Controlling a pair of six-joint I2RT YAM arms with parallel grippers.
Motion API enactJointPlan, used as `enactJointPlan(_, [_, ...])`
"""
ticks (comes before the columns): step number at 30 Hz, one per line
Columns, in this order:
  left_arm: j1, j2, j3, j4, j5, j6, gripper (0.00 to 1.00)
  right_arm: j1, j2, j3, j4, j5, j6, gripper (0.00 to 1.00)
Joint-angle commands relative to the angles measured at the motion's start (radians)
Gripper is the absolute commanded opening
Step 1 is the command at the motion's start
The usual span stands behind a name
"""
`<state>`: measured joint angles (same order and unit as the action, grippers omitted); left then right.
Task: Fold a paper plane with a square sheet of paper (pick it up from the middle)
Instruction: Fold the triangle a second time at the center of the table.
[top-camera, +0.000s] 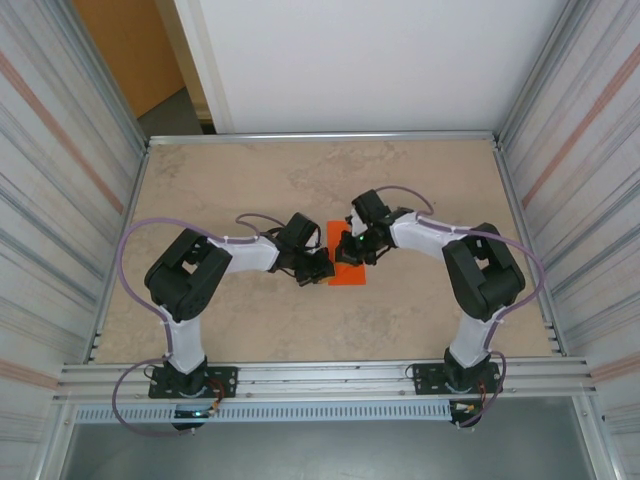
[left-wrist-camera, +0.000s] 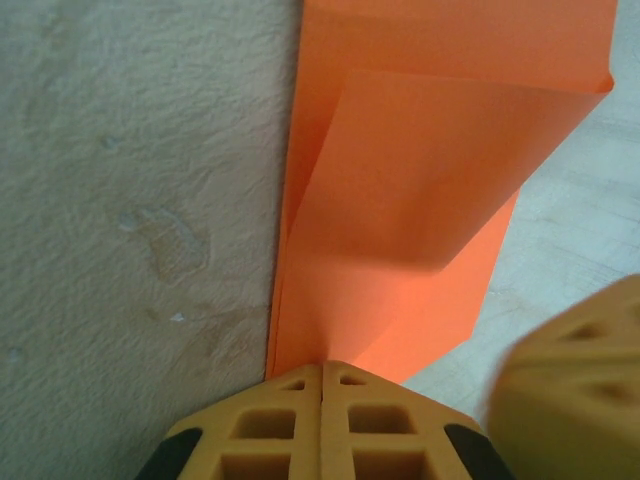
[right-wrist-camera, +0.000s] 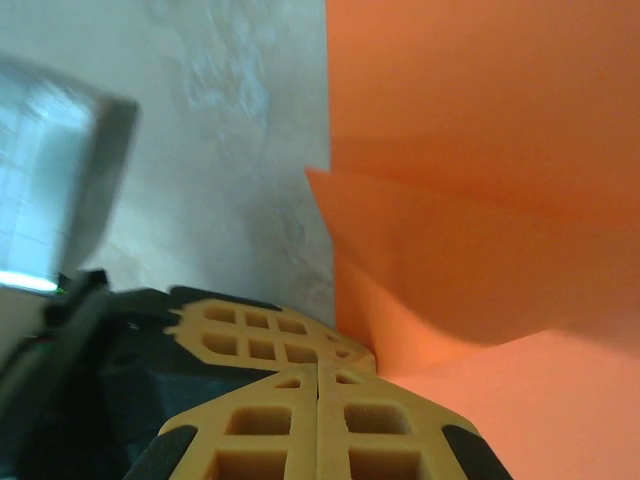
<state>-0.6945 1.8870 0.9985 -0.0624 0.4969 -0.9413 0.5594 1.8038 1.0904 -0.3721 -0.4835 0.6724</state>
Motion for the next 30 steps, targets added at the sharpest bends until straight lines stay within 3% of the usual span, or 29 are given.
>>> enactJointPlan(1, [0.003, 0.026, -0.02, -0.08, -0.021, 0.005, 0.0, 0.012, 0.031, -0.006, 0.035, 0.011, 0.02, 0.0])
enactJointPlan(18, [0.002, 0.02, -0.038, -0.059, -0.016, -0.007, 0.0, 0.001, 0.079, -0.066, 0.091, 0.015, 0.04, 0.0])
enactJointPlan(30, [0.006, 0.015, -0.054, -0.11, -0.026, -0.014, 0.0, -0.059, 0.089, -0.088, 0.118, 0.029, 0.017, 0.0])
